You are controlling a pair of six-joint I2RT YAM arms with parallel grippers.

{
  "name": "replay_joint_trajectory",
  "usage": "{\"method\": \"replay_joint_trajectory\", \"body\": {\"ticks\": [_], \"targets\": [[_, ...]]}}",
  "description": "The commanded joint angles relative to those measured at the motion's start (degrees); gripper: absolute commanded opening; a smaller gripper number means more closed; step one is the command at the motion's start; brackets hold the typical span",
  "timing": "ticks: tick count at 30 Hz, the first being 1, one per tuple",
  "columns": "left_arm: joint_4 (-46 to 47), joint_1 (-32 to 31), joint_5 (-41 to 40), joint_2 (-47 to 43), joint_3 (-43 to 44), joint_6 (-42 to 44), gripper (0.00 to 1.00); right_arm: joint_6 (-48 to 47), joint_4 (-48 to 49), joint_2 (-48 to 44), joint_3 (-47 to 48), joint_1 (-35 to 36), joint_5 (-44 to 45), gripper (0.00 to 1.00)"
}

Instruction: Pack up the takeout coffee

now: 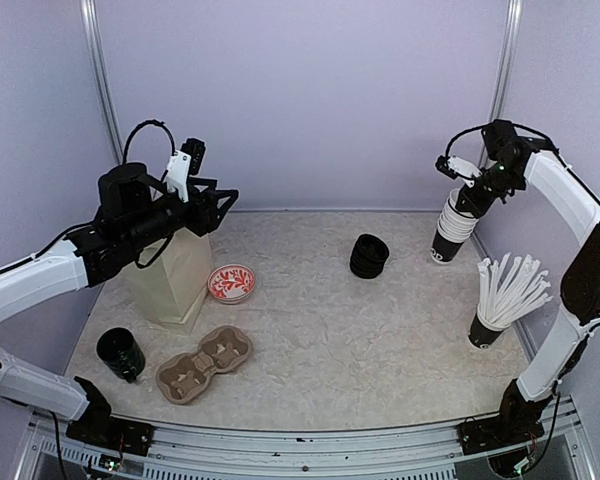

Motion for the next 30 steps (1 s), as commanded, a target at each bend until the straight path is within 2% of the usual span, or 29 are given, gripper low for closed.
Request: {"method": "replay_joint_trajectory", "body": {"ticks": [1, 2, 3, 5, 6, 7, 9, 11, 16, 23, 26, 30], "targets": [[-0.73, -0.79, -1.16, 0.79, 0.55, 1.38, 0.58, -1.0, 0.82, 0.45, 3.39, -0.33, -0.77, 0.0], [-1.0, -0.91, -1.09, 0.95, 0.78, 1.48, 0.58, -3.42, -3.4, 0.92, 5.14, -0.85, -8.09, 0.0], [-1.28, -1.06, -1.18, 1.26, 0.93, 1.56, 0.58, -1.92, -2.87, 1.36, 5.15, -0.58, -7.93, 0.0], [-1.29, -1.2, -1.27, 1.56, 0.91, 1.65, 0.58, -0.69, 5.73, -0.18, -0.72, 1.8, 8.55, 0.0], [-1.4, -1.28, -1.22, 1.66, 1.01, 1.65, 0.58, -3.04, 5.41, -0.8, -0.72, 1.19, 6.21, 0.0], [-1.6, -1.44, -1.23, 1.86, 1.18, 1.65, 0.58, -3.12, 3.49, -0.7, 0.9, -0.37, -2.03, 0.0], [-1.51, -1.63, -1.49, 2.04, 1.06, 1.86, 0.58, -0.34, 4.12, -0.76, 2.23, -0.68, -0.79, 0.0], [-1.6, -1.78, -1.64, 2.22, 1.1, 1.98, 0.58, -1.33, 4.84, -1.35, 1.82, 0.09, 2.24, 0.0], [-1.76, -1.82, -1.67, 2.64, 1.21, 2.15, 0.58, -2.26, 0.58, -2.54, 5.91, 1.08, 1.5, 0.0], [-1.8, -1.9, -1.23, 3.17, 2.5, 1.54, 0.58, -3.35, 0.45, -9.76, 5.69, 2.94, -0.65, 0.0], [-3.45, -2.17, -1.76, 3.43, 4.88, 1.57, 0.58, -5.34, 1.29, -13.68, -0.04, 7.44, -4.38, 0.0], [-4.47, -2.18, -3.53, 2.94, 6.67, 2.28, 0.59, -7.12, 4.61, -16.88, -11.65, 17.64, -4.45, 0.0]]}}
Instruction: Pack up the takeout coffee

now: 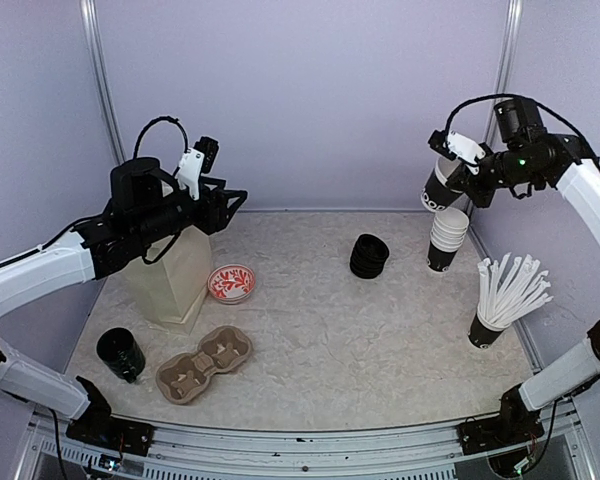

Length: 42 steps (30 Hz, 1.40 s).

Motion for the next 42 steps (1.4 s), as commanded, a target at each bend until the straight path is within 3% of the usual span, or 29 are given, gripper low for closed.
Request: {"method": "replay_joint_trajectory", "body": {"ticks": [1, 10, 17, 30, 36, 42], "targets": [[-1.3, -0.36, -2.99, -0.57, 3.31, 1.41, 0.59, -2.43, 1.99, -1.58, -11.34, 10.15, -2.79, 0.0], [-2.91, -0.51, -5.18, -0.75, 4.12, 2.64, 0.6, -3.54, 7.05, 0.27, -23.28, 28.71, -3.84, 0.0], [-3.01, -0.45, -4.98, 0.13, 4.3, 2.78, 0.6, -2.12, 11.5, 4.57, -27.54, 36.56, -2.32, 0.0], [-3.28, -0.45, -3.27, 0.44, 3.35, 2.96, 0.61, -2.4, 16.27, 7.74, -31.39, 39.24, -1.58, 0.0], [-3.62, -0.45, -2.98, 0.63, 3.3, 2.95, 0.61, -3.22, 11.85, 7.62, -27.75, 39.26, -3.82, 0.23], [-4.06, -0.45, -1.3, 0.14, 3.29, 2.13, 0.61, -2.29, 6.81, 7.63, -17.46, 34.32, -6.78, 0.27]]}}
